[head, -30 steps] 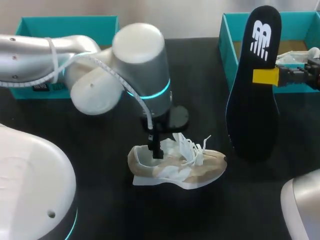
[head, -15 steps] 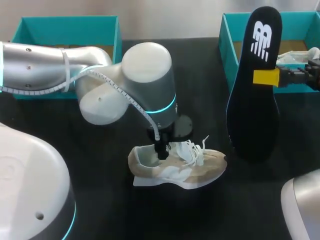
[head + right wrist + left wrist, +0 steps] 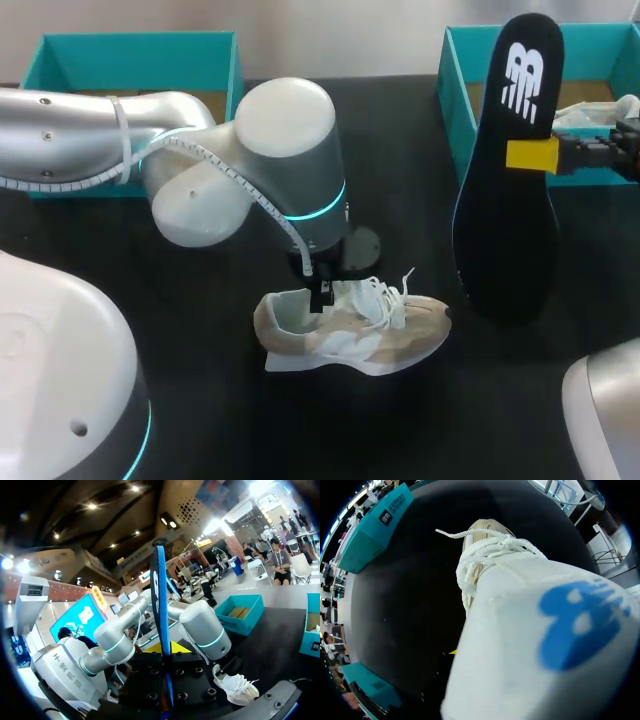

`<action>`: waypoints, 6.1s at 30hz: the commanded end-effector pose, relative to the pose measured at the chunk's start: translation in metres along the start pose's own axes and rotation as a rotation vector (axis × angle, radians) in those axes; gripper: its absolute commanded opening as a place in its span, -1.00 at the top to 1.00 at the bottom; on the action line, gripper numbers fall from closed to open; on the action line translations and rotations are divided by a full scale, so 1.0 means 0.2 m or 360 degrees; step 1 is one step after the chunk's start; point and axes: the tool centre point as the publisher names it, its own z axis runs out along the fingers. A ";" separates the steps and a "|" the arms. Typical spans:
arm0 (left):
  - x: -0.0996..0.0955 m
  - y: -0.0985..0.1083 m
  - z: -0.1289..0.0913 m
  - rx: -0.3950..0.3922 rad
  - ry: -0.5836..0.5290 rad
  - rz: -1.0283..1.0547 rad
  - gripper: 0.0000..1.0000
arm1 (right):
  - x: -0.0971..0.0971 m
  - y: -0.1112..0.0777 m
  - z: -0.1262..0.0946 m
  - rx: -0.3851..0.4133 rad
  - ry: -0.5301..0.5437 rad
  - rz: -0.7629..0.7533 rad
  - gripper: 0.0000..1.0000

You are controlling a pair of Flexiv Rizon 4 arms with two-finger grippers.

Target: Take the shoe out of the shoebox, open the shoe tongue, remove and reinsert the insole, then place the shoe into the shoebox

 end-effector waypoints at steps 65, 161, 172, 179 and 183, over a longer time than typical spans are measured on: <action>-0.06 0.01 -0.54 0.0188 -0.0050 0.1776 1.00 | -0.01 0.03 0.01 0.0015 0.0004 0.0003 1.00; -0.21 -0.12 -0.75 0.0570 -0.0904 0.2337 -1.00 | -0.01 0.03 0.01 0.0015 0.0004 0.0003 1.00; -0.33 -0.13 -1.07 0.0859 -0.1451 0.2181 -1.00 | -0.01 0.03 0.01 0.0015 0.0004 0.0003 1.00; -0.38 -0.17 -1.18 0.1027 -0.1616 0.2144 -1.00 | -0.01 0.03 0.01 0.0015 0.0004 0.0003 1.00; -0.40 -0.17 -1.25 0.1147 -0.1704 0.2094 -1.00 | -0.01 0.03 0.01 0.0015 0.0004 0.0003 1.00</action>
